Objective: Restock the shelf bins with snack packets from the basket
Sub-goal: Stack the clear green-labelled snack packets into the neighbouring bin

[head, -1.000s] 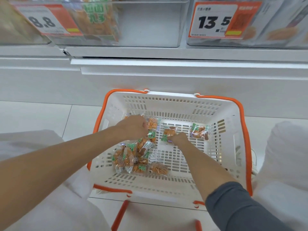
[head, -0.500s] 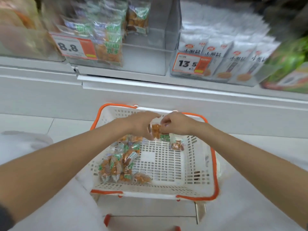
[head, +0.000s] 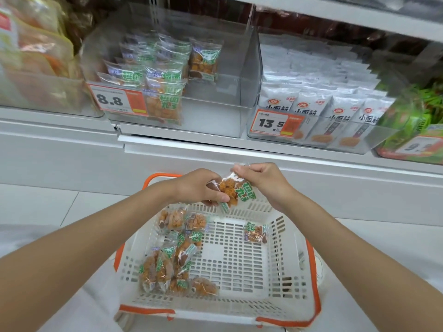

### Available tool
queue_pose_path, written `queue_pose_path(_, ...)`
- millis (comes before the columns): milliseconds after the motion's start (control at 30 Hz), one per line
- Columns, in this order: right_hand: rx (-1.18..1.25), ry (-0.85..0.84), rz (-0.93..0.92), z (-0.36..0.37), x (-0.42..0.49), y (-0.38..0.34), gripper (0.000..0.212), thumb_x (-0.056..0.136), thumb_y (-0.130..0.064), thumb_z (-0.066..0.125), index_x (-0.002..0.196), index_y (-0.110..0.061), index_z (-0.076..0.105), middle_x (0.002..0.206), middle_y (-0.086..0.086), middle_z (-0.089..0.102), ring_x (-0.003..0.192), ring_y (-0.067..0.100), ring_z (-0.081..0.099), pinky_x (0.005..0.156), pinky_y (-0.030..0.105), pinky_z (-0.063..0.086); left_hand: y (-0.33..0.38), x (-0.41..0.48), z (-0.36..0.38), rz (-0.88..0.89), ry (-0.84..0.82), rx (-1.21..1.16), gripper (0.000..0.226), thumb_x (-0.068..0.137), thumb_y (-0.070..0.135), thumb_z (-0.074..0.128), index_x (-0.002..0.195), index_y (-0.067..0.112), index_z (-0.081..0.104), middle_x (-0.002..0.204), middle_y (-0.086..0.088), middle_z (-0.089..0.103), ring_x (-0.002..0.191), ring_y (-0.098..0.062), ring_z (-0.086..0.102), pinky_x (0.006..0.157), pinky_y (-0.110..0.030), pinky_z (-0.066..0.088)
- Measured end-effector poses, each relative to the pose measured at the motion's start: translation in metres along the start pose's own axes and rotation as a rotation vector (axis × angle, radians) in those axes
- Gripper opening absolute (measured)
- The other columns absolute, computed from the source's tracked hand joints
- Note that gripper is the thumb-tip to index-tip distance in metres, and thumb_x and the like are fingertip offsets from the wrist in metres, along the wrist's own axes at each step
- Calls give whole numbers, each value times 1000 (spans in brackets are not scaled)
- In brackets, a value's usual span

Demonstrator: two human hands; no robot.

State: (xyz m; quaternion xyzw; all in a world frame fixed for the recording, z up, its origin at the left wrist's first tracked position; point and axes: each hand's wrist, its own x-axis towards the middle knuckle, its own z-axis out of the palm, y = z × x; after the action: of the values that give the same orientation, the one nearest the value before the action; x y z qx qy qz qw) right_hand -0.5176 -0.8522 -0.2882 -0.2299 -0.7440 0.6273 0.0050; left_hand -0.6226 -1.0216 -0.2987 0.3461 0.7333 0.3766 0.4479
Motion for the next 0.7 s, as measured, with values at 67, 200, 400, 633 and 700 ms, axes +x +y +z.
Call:
queue_pose_path(67, -21, 7, -10, 0, 3, -6, 26, 86, -37, 69, 94, -13, 77, 99, -2, 75, 87, -1, 66, 80, 18, 47, 1, 1, -6, 6, 37, -33, 23, 88, 19, 70, 102, 3, 62, 98, -19, 71, 75, -10, 68, 72, -20, 56)
queue_pose_path(200, -26, -78, 28, 3, 3, -8, 58, 80, -58, 68, 124, -22, 62, 115, -4, 70, 103, 8, 67, 91, 26, 54, 3, -1, -16, 7, 178, -174, 24, 90, 19, 67, 109, 4, 65, 98, -15, 71, 76, -10, 67, 71, -18, 55)
queue_pose_path(400, 308, -58, 112, 23, 2, -7, 59, 82, -17, 76, 131, -4, 47, 115, 14, 69, 104, 26, 69, 94, 36, 54, 7, -10, -21, 24, 289, -248, 28, 94, 26, 62, 114, 6, 63, 90, -4, 68, 81, -11, 67, 86, -32, 57)
queue_pose_path(633, 105, 65, -175, 18, 9, -72, 18, 86, -3, 70, 96, -16, 63, 84, -2, 72, 74, 7, 68, 68, 19, 56, 47, -25, -57, 259, 561, -160, 24, 95, 22, 61, 101, 0, 66, 86, -12, 66, 78, -18, 70, 80, -29, 50)
queue_pose_path(700, 47, 114, -288, 17, 16, -100, 24, 86, -1, 69, 87, -24, 62, 74, -9, 70, 68, 4, 66, 69, 21, 56, 64, -23, -77, 336, 644, -124, 21, 94, 16, 63, 100, -5, 65, 82, -12, 66, 72, -20, 70, 80, -35, 53)
